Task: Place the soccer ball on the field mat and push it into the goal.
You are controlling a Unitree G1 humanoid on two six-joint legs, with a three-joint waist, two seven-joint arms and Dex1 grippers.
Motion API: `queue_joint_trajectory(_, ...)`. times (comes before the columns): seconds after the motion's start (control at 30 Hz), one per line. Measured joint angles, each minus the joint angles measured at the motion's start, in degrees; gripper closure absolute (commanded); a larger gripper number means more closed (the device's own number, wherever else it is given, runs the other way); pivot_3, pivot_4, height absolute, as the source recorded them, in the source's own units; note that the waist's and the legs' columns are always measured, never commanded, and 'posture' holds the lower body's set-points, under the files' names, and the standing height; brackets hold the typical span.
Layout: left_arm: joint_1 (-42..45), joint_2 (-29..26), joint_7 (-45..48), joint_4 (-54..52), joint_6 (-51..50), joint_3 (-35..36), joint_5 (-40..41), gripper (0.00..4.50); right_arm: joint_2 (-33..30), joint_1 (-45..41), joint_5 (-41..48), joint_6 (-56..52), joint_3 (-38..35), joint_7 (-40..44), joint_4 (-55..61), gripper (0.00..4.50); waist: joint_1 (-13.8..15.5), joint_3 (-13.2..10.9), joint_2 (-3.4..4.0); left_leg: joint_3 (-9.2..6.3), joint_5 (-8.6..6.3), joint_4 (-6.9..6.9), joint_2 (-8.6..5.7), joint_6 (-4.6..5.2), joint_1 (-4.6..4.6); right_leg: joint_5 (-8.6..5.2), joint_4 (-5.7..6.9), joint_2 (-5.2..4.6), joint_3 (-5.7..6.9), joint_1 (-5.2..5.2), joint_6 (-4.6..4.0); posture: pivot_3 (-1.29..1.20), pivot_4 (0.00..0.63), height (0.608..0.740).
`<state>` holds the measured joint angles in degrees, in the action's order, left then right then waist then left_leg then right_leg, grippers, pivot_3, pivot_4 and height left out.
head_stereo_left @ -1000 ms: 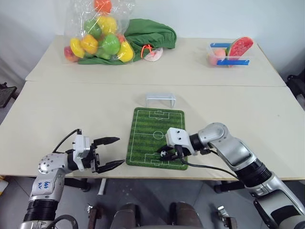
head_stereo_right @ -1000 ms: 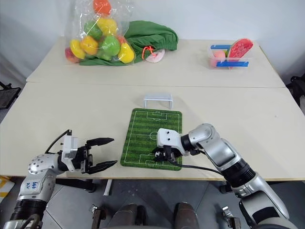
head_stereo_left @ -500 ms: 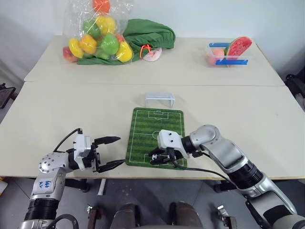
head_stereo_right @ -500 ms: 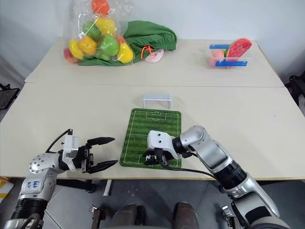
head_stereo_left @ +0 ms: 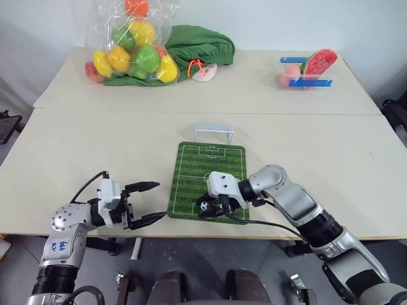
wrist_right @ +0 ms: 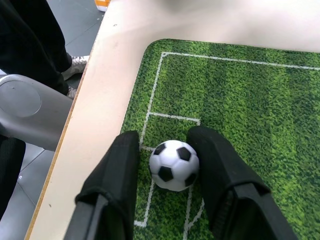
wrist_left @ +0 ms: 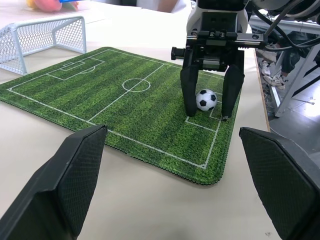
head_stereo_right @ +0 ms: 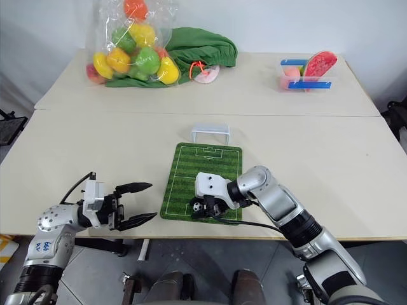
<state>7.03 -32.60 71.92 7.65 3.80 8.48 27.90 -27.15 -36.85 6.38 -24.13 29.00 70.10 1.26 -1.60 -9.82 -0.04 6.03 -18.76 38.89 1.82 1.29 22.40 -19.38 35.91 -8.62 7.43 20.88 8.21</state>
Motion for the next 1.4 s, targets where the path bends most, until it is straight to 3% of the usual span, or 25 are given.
queue_joint_trajectory(0.5, 0.37, 0.00, -0.08, 0.02, 0.00, -0.01, 0.00, 0.00, -1.71, -3.29, 2.06, -3.73, -2.61, 1.21, 6.86, 2.70, 0.01, 0.00, 0.00, 0.00, 0.00, -0.01, 0.01, 0.00, 0.01, 0.00, 0.01, 0.00, 0.00, 0.03, 0.00, 0.00, 0.150, 0.740)
queue_joint_trajectory(0.6, 0.47, 0.00, -0.05, 0.02, 0.00, -0.01, 0.00, 0.00, -2.10, -3.28, 2.18, -4.51, -2.61, 1.16, 8.24, 3.31, 0.01, 0.00, 0.00, 0.00, 0.00, -0.01, 0.01, 0.00, 0.01, 0.00, 0.01, -0.01, 0.00, 0.02, 0.00, 0.00, 0.150, 0.740)
queue_joint_trajectory(0.7, 0.54, -0.03, 0.10, 0.03, -0.03, -0.02, 0.00, 0.00, -2.68, -1.94, 2.95, -5.03, -2.64, 0.82, 11.08, 4.42, 0.06, 0.00, 0.00, -0.02, 0.00, -0.03, 0.01, 0.00, 0.01, 0.00, 0.01, 0.00, 0.00, 0.03, 0.00, 0.00, 0.150, 0.740)
queue_joint_trajectory(0.73, 0.54, -0.06, 0.15, 0.04, -0.05, -0.03, 0.00, 0.00, -2.92, -1.37, 3.16, -5.10, -2.63, 0.82, 12.00, 4.47, 0.06, 0.00, 0.00, -0.01, 0.00, -0.03, 0.00, 0.00, 0.01, 0.00, 0.01, -0.01, 0.00, 0.03, 0.00, 0.00, 0.150, 0.740)
queue_joint_trajectory(1.13, -0.49, -2.51, 2.81, -0.96, -3.67, 0.06, 1.45, 0.00, -2.56, 4.66, 3.21, -7.27, -0.29, -2.97, 13.56, 4.47, 0.01, -0.01, -0.01, 0.05, -0.01, -0.03, 0.00, -0.01, 0.01, 0.00, 0.02, 0.00, -0.03, 0.07, 0.00, 0.00, 0.150, 0.740)
queue_joint_trajectory(1.4, 1.26, -2.59, 2.91, -0.23, -3.39, 0.14, 1.28, 0.00, -0.15, -0.76, 1.47, -1.84, -2.76, -6.59, -1.93, 4.47, -0.04, -0.01, -0.01, 0.09, -0.01, -0.01, -0.01, -0.01, 0.02, 0.00, 0.04, 0.01, -0.05, 0.11, 0.00, 0.00, 0.150, 0.740)
